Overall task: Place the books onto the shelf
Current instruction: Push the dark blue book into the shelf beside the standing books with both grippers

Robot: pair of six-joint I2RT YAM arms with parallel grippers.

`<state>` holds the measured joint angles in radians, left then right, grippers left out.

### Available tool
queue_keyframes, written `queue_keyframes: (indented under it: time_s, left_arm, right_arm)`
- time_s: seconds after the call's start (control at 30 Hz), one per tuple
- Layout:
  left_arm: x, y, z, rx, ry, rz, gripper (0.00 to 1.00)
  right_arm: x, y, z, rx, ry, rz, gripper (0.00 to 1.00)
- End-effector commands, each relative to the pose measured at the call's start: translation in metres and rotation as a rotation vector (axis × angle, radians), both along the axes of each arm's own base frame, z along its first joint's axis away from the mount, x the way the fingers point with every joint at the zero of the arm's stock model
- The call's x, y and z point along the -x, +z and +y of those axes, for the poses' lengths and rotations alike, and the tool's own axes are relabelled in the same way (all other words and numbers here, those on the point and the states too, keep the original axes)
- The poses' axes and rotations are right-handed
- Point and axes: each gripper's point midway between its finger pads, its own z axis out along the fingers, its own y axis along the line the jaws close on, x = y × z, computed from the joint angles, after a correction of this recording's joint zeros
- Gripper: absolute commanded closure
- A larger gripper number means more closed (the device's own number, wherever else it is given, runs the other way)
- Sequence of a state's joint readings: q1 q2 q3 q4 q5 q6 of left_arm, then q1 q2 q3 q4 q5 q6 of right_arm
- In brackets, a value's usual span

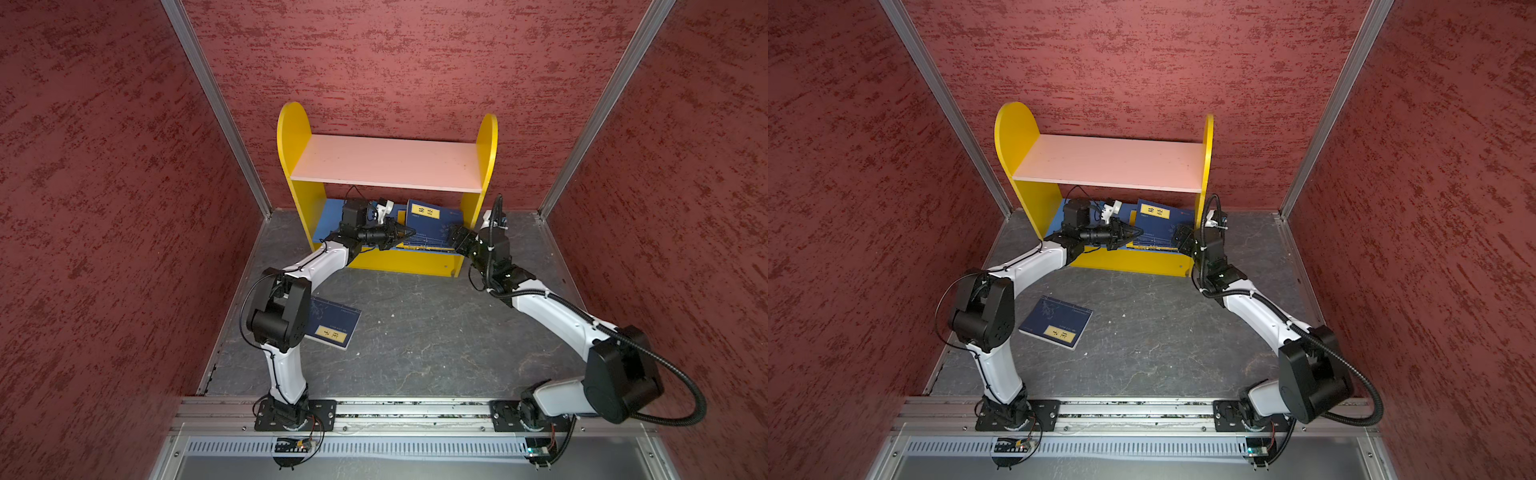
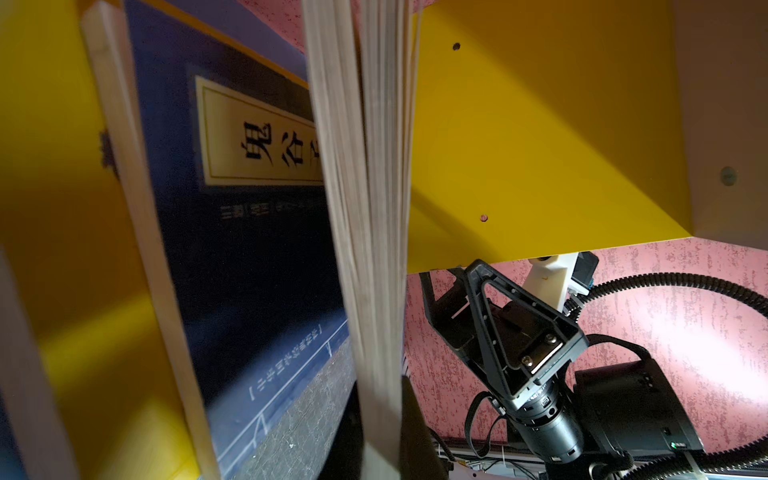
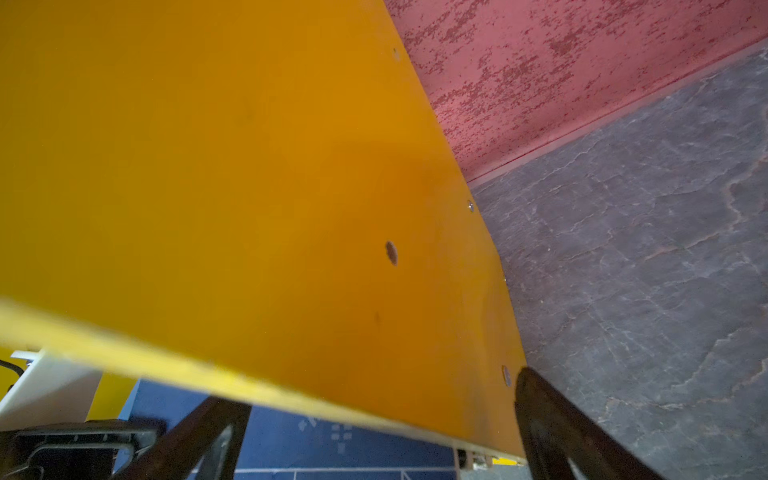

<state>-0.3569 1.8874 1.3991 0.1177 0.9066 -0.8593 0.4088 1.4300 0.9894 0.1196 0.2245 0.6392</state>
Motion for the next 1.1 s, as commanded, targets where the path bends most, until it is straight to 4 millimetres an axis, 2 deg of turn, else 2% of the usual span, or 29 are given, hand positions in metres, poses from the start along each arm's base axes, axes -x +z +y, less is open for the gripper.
queue_keyframes:
  time_s: [0.0, 0.5, 0.57, 0.7, 1.07]
  left_arm:
    - [-0.003, 0.006, -0.006, 0.012, -0.009, -0.034, 1.00]
    - [-0.011, 0.006, -0.006, 0.023, 0.039, -0.010, 1.00]
    - [-0.011, 0.006, -0.006, 0.024, 0.038, -0.010, 1.00]
    - [-0.011, 0.005, -0.006, 0.022, 0.043, -0.004, 1.00]
    - [-0.014, 0.002, -0.005, 0.023, 0.057, 0.011, 1.00]
  right_arm:
    - [-0.006, 0.011, 0.004, -0.012, 0.016, -0.013, 0.01]
    - [-0.007, 0.013, 0.004, -0.007, 0.016, -0.013, 0.01]
    - [-0.011, 0.001, 0.006, 0.002, 0.017, 0.012, 0.01]
    - [-0.012, -0.003, 0.008, 0.002, 0.021, 0.022, 0.01]
    - [-0.012, -0.002, 0.007, 0.006, 0.020, 0.026, 0.01]
